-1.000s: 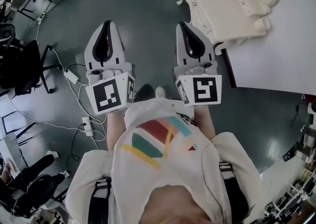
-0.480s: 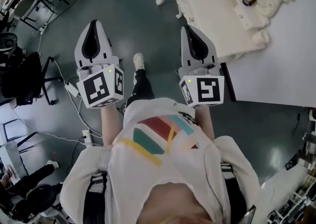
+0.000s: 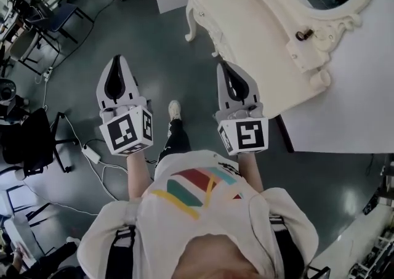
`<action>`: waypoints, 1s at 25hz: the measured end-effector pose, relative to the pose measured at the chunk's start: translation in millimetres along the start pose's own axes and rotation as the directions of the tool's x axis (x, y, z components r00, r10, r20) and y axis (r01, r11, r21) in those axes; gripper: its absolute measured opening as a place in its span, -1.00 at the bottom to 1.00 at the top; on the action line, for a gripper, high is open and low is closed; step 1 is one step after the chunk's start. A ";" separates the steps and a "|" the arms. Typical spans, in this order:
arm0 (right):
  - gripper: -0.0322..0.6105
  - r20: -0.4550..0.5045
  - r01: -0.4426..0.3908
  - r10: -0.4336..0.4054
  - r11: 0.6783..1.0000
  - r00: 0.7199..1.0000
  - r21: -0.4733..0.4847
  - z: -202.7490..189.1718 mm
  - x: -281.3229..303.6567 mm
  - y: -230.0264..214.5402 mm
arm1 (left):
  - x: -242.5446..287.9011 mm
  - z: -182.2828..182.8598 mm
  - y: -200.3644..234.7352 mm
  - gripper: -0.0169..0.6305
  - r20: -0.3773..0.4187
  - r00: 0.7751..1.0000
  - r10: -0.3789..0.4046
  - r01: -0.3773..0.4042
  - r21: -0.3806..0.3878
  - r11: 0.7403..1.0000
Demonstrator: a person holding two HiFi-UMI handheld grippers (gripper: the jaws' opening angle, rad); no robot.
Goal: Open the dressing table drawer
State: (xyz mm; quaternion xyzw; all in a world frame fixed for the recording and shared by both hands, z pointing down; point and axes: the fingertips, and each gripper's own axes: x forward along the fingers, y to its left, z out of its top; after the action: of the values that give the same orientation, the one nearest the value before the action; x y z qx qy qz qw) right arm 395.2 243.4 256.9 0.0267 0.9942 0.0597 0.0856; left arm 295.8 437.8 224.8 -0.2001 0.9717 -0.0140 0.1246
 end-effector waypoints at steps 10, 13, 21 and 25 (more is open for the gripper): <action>-0.90 -0.047 -0.064 0.064 0.998 0.997 0.002 -27.2 151.3 12.1 | 124.3 -49.7 21.4 -0.91 -0.052 0.995 -0.091 0.087 -0.069 0.994; -0.90 -0.049 -0.076 0.075 0.997 0.996 -0.002 -27.2 205.9 10.4 | 167.5 -53.9 35.0 -0.91 -0.036 0.994 -0.106 0.103 -0.082 0.991; -0.90 -0.026 -0.057 0.056 0.998 0.998 -0.014 -24.8 339.6 -3.4 | 293.8 -66.2 71.8 -0.91 -0.023 0.989 -0.149 0.146 -0.108 0.983; -0.90 -0.051 -0.013 0.012 1.000 0.999 -0.014 -39.7 377.2 -20.7 | 343.1 -78.1 70.6 -0.91 -0.021 0.980 -0.200 0.196 -0.118 0.973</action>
State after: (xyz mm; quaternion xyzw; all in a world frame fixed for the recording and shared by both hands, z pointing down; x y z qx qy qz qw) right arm 16.4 242.1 230.2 0.0307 0.9954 0.0679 0.0601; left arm -55.7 366.3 213.8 -0.3027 0.9480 0.0268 0.0949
